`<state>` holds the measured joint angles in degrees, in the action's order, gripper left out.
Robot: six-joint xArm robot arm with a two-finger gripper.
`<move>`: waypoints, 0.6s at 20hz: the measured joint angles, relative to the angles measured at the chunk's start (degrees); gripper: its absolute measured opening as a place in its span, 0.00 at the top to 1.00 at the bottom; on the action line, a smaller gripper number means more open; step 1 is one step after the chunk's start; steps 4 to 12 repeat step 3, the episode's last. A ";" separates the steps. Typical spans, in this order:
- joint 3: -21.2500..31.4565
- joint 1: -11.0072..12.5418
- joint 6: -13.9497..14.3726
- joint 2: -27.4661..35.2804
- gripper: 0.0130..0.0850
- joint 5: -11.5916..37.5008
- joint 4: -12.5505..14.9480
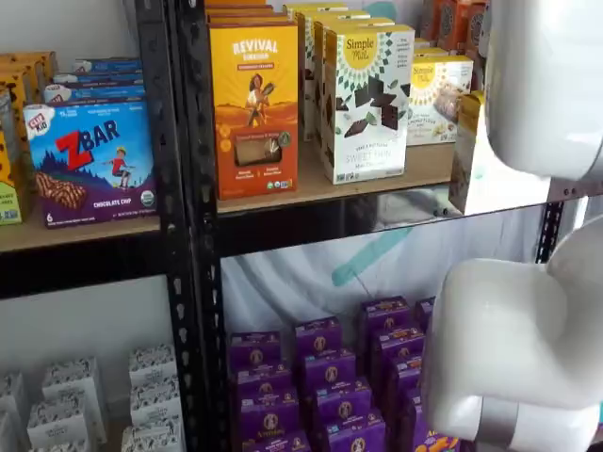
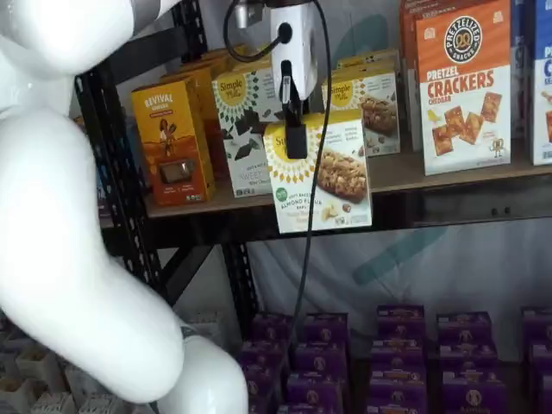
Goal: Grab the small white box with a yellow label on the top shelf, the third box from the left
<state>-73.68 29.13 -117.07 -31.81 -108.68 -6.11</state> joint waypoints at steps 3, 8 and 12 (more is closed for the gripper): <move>1.41 -0.33 0.32 -1.30 0.72 -0.06 0.04; 1.41 -0.33 0.32 -1.30 0.72 -0.06 0.04; 1.41 -0.33 0.32 -1.30 0.72 -0.06 0.04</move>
